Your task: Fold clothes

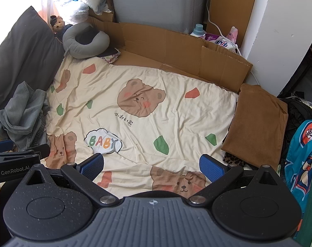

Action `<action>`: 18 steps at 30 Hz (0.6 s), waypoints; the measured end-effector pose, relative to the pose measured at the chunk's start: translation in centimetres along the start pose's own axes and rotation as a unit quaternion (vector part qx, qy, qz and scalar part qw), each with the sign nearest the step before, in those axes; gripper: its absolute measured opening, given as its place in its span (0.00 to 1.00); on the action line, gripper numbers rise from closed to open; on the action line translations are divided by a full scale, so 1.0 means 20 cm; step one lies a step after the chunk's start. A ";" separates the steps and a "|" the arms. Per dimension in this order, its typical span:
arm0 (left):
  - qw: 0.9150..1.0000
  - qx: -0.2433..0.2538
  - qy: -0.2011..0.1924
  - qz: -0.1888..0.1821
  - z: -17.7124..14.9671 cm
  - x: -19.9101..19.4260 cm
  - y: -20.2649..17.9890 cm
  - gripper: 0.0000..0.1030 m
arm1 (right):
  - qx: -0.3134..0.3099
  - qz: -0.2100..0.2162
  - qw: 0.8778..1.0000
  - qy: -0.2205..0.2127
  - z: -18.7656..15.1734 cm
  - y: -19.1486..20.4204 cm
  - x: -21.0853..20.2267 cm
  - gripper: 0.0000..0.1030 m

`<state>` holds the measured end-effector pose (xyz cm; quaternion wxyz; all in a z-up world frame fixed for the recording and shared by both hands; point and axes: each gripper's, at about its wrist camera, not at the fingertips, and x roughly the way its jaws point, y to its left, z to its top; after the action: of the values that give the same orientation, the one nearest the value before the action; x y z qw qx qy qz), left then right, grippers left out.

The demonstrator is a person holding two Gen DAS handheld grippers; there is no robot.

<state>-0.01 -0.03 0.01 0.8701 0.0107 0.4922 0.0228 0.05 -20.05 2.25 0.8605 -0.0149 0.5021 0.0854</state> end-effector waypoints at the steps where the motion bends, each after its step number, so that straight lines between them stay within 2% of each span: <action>1: 1.000 0.001 0.000 0.001 0.00 0.00 0.00 0.91 | 0.000 0.000 1.000 0.000 0.00 0.00 0.00 0.99; 6: 1.000 0.003 0.000 0.007 0.00 0.00 -0.01 0.91 | 0.002 -0.001 1.000 0.000 0.00 0.00 0.00 0.99; 10: 1.000 0.023 -0.001 0.007 0.00 0.01 -0.02 0.91 | 0.001 -0.001 1.000 0.000 0.00 -0.01 0.00 0.99; 18: 1.000 0.028 0.004 -0.007 -0.01 0.00 -0.03 0.91 | 0.002 0.000 1.000 -0.001 -0.01 0.00 0.00 0.99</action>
<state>-0.07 -0.62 -0.18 0.8676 0.0317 0.4963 0.0024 -0.03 -19.97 2.16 0.8609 -0.0134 0.5016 0.0846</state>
